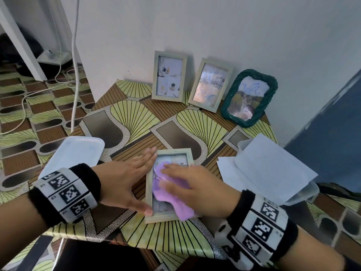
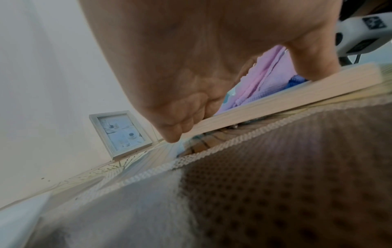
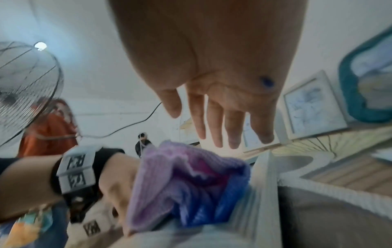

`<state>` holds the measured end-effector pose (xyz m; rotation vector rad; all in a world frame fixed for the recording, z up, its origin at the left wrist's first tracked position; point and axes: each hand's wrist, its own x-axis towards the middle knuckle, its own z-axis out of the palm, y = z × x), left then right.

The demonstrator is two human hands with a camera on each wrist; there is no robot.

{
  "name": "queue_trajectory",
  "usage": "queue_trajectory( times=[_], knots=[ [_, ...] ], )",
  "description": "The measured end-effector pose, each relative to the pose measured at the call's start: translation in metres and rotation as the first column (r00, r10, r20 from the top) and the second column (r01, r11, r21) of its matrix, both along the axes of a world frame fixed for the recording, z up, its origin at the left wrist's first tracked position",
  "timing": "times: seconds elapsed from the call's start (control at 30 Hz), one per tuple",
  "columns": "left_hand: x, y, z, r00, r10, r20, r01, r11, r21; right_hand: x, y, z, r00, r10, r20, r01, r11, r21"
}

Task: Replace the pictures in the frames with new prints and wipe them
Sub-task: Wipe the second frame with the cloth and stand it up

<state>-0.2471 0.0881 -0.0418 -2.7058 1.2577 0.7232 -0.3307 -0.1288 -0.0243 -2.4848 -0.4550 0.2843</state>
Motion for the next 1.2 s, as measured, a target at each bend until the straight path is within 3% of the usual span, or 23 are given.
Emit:
queue_trajectory(
  times=[0.1,0.23,0.33,0.47,0.57,0.63,0.77,0.87,1.0,1.07,1.2],
  knots=[
    [-0.001,-0.001,-0.001,1.0,0.012,0.016,-0.012,1.0,-0.001,0.0,-0.013,-0.003,0.969,-0.248,0.005,0.237,0.934,0.266],
    [-0.002,0.0,0.003,0.999,0.047,0.017,-0.045,0.996,-0.079,-0.003,-0.02,-0.012,0.927,-0.301,-0.223,0.374,0.752,0.542],
    [-0.007,0.003,0.011,0.995,0.095,0.02,-0.09,0.977,-0.194,-0.009,-0.024,-0.026,0.88,-0.291,-0.375,0.471,0.641,0.606],
    [-0.032,-0.005,0.02,0.997,0.075,-0.006,-0.072,0.919,-0.389,-0.015,-0.02,-0.04,0.864,-0.271,-0.425,0.497,0.599,0.628],
    [-0.055,-0.026,0.013,0.997,0.073,-0.013,-0.073,0.935,-0.348,-0.018,-0.014,-0.048,0.819,-0.255,-0.514,0.573,0.429,0.699],
    [-0.06,-0.04,0.004,0.994,0.112,-0.016,-0.113,0.964,-0.243,-0.018,-0.012,-0.051,0.805,-0.285,-0.52,0.593,0.378,0.711],
    [-0.058,-0.053,-0.004,0.984,0.176,0.035,-0.164,0.963,-0.214,-0.021,-0.009,-0.052,0.806,-0.306,-0.507,0.592,0.392,0.704],
    [-0.057,-0.054,-0.003,0.975,0.162,0.149,-0.117,0.955,-0.273,-0.024,-0.008,-0.051,0.827,-0.357,-0.435,0.562,0.477,0.676],
    [-0.056,-0.05,0.007,0.964,0.229,0.135,-0.164,0.913,-0.373,-0.025,-0.008,-0.051,0.878,-0.368,-0.306,0.477,0.631,0.612],
    [-0.056,-0.044,0.014,0.955,0.28,0.101,-0.2,0.855,-0.479,-0.025,-0.009,-0.051,0.888,-0.364,-0.282,0.459,0.654,0.601],
    [-0.052,-0.019,0.037,0.903,0.427,0.038,-0.275,0.645,-0.713,-0.022,-0.008,-0.05,0.878,-0.373,-0.299,0.477,0.656,0.584]
  ],
)
